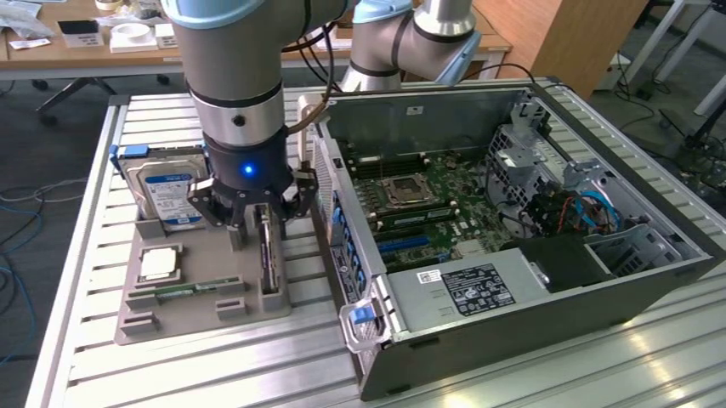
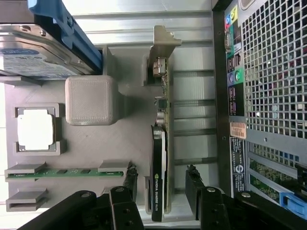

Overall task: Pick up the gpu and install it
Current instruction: 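Pick up the gpu and move the gpu toward the slot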

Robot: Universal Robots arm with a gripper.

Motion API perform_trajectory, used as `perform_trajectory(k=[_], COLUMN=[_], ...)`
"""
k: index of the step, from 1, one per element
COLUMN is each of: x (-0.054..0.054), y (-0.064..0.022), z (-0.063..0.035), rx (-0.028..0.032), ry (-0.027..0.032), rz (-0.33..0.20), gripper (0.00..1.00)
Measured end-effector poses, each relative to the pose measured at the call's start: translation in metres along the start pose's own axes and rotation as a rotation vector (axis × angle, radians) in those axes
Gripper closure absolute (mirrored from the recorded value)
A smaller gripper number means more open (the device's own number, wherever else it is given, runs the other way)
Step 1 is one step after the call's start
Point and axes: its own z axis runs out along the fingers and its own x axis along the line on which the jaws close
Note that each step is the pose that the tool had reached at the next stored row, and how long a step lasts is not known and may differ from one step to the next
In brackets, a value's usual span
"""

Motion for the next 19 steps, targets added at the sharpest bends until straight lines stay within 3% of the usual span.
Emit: perform_trajectory(k=[12,19], x=[0.001,0.002], y=[0.0030,0.0077], z=[0.0207,0.0253], rx=[0.0001,0.0001], ry=[0.0003,0.0006], rz=[0.000,0.001], gripper=[0.47,0.47])
